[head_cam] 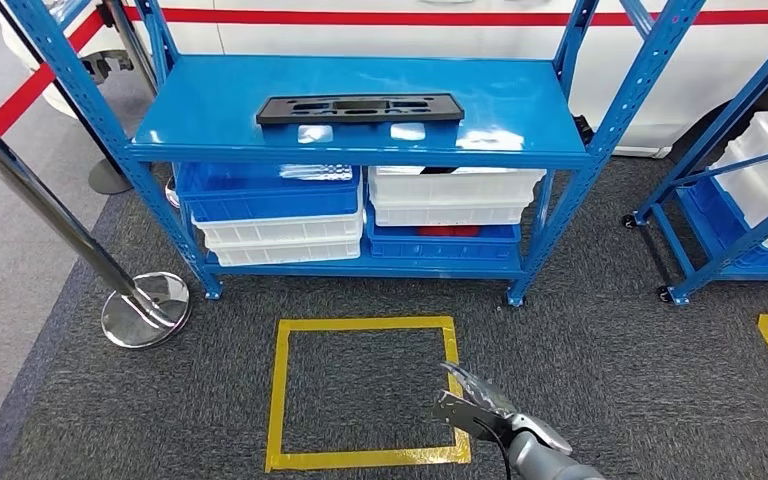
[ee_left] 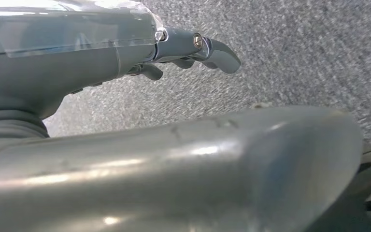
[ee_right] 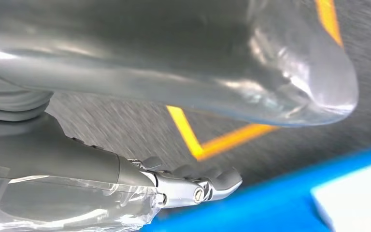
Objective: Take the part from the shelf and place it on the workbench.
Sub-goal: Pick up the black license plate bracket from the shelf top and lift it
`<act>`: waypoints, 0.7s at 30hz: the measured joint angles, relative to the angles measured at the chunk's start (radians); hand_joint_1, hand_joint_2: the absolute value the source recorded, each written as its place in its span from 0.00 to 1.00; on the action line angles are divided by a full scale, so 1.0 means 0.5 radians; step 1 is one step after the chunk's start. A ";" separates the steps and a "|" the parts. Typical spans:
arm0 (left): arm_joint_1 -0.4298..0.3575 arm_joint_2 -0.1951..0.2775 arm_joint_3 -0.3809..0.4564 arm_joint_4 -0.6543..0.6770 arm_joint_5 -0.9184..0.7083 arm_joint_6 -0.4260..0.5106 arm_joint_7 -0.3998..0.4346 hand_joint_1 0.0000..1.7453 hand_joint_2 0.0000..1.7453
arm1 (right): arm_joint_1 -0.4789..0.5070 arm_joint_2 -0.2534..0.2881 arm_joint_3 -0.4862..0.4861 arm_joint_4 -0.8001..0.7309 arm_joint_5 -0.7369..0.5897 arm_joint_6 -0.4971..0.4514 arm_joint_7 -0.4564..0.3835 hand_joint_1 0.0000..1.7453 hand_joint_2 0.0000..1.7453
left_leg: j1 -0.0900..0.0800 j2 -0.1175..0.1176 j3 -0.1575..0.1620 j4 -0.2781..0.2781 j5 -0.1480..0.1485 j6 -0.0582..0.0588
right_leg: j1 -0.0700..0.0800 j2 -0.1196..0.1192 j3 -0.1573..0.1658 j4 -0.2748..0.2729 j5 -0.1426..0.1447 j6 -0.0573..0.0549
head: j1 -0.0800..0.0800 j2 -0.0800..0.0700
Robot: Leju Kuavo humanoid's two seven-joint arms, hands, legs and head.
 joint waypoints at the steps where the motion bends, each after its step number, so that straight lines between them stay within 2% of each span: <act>1: -0.003 -0.002 0.000 0.000 0.001 -0.001 -0.004 0.00 0.00 | -0.002 0.004 0.064 -0.018 -0.055 -0.022 -0.030 0.00 0.00 | -0.001 -0.004 -0.001 -0.002 0.003 0.005 | -0.004 0.006 -0.051 0.113 -0.062 0.004 | 0.000 0.000; 2: -0.006 -0.004 0.000 0.000 0.001 -0.001 -0.007 0.00 0.00 | -0.004 0.007 0.144 -0.040 -0.119 -0.028 -0.049 0.00 0.00 | -0.003 -0.006 -0.002 -0.001 0.003 0.009 | -0.007 0.010 -0.118 0.256 -0.125 0.009 | 0.000 0.000; 3: -0.008 -0.005 0.000 0.000 0.001 -0.001 -0.010 0.00 0.00 | -0.005 0.009 0.241 -0.069 -0.186 -0.012 -0.056 0.00 0.00 | -0.005 -0.009 -0.003 0.001 0.002 0.010 | -0.009 0.012 -0.178 0.380 -0.165 0.013 | 0.000 0.000; 4: -0.008 -0.005 0.000 0.000 0.001 -0.001 -0.012 0.00 0.00 | -0.006 0.009 0.335 -0.101 -0.242 0.011 -0.057 0.00 0.00 | -0.006 -0.013 -0.003 0.003 0.001 0.010 | -0.011 0.013 -0.216 0.453 -0.171 0.016 | 0.000 0.000; 5: -0.009 -0.006 0.000 0.000 0.001 -0.001 -0.013 0.00 0.00 | -0.008 0.009 0.422 -0.135 -0.291 0.032 -0.058 0.00 0.00 | -0.006 -0.017 -0.001 0.006 -0.002 0.008 | -0.012 0.012 -0.220 0.451 -0.138 0.017 | 0.000 0.000; 7: -0.010 -0.009 0.000 0.000 0.001 -0.002 -0.018 0.00 0.00 | -0.012 0.009 0.579 -0.211 -0.391 0.044 -0.059 0.00 0.00 | -0.005 -0.024 0.003 0.019 -0.013 0.000 | -0.013 0.011 -0.121 0.218 0.014 0.011 | 0.000 0.000; 8: -0.011 -0.010 0.000 0.000 0.001 -0.005 -0.022 0.00 0.00 | -0.013 0.009 0.658 -0.255 -0.452 0.037 -0.060 0.00 0.00 | -0.008 -0.027 0.001 0.030 -0.021 -0.009 | -0.010 0.009 -0.062 0.086 0.069 0.005 | 0.000 0.000; 9: -0.012 -0.011 0.000 0.000 0.001 -0.010 -0.027 0.00 0.00 | -0.011 0.009 0.748 -0.312 -0.531 0.032 -0.058 0.00 0.00 | -0.012 -0.028 -0.006 0.040 -0.027 -0.018 | -0.006 0.010 -0.019 -0.015 0.101 -0.003 | 0.000 0.000; 10: -0.013 -0.012 0.000 0.000 0.000 -0.016 -0.031 0.00 0.00 | -0.004 0.009 0.844 -0.376 -0.611 0.031 -0.052 0.00 0.00 | -0.015 -0.028 -0.013 0.047 -0.030 -0.027 | -0.002 0.012 -0.002 -0.060 0.102 -0.012 | 0.000 0.000; 13: -0.012 -0.012 0.000 0.000 -0.002 -0.025 -0.037 0.00 0.00 | 0.025 -0.008 1.124 -0.579 -0.800 0.056 -0.010 0.00 0.00 | -0.014 -0.022 -0.024 0.055 -0.038 -0.057 | -0.001 0.021 -0.004 -0.081 0.093 -0.044 | 0.000 0.000; 14: -0.013 -0.012 0.000 0.000 -0.002 -0.026 -0.037 0.00 0.00 | 0.032 -0.023 1.202 -0.636 -0.831 0.062 0.002 0.00 0.00 | -0.013 -0.018 -0.034 0.081 -0.059 -0.070 | -0.004 0.021 -0.001 -0.086 0.095 -0.057 | 0.000 0.000; 16: -0.016 -0.012 -0.001 0.000 -0.002 -0.028 -0.039 0.00 0.00 | 0.042 -0.055 1.332 -0.729 -0.867 0.046 0.015 0.00 0.00 | -0.007 -0.010 -0.108 0.246 -0.156 -0.094 | -0.009 0.012 0.005 -0.094 0.097 -0.076 | 0.000 0.000; 18: -0.015 -0.012 0.000 0.000 -0.002 -0.029 -0.039 0.00 0.00 | 0.063 -0.093 1.450 -0.825 -0.892 -0.015 0.044 0.00 0.00 | -0.002 -0.003 -0.242 0.520 -0.277 -0.111 | -0.005 0.003 0.006 -0.094 0.095 -0.084 | 0.000 0.000; 19: -0.011 -0.011 0.000 0.000 -0.002 -0.029 -0.038 0.00 0.00 | 0.077 -0.115 1.509 -0.884 -0.896 -0.052 0.074 0.00 0.00 | 0.000 -0.001 -0.292 0.616 -0.301 -0.115 | -0.003 0.001 0.007 -0.094 0.094 -0.086 | 0.000 0.000; 20: -0.006 -0.011 0.000 0.000 -0.002 -0.029 -0.037 0.00 0.00 | 0.092 -0.140 1.573 -0.960 -0.887 -0.089 0.122 0.00 0.00 | 0.000 0.000 -0.310 0.642 -0.286 -0.114 | -0.002 0.000 0.009 -0.094 0.093 -0.086 | 0.000 0.000; 21: -0.002 -0.010 0.000 0.000 -0.002 -0.029 -0.035 0.00 0.00 | 0.105 -0.168 1.638 -1.048 -0.859 -0.124 0.185 0.00 0.00 | 0.000 0.001 -0.285 0.581 -0.231 -0.110 | -0.001 0.001 0.012 -0.093 0.092 -0.085 | 0.000 0.000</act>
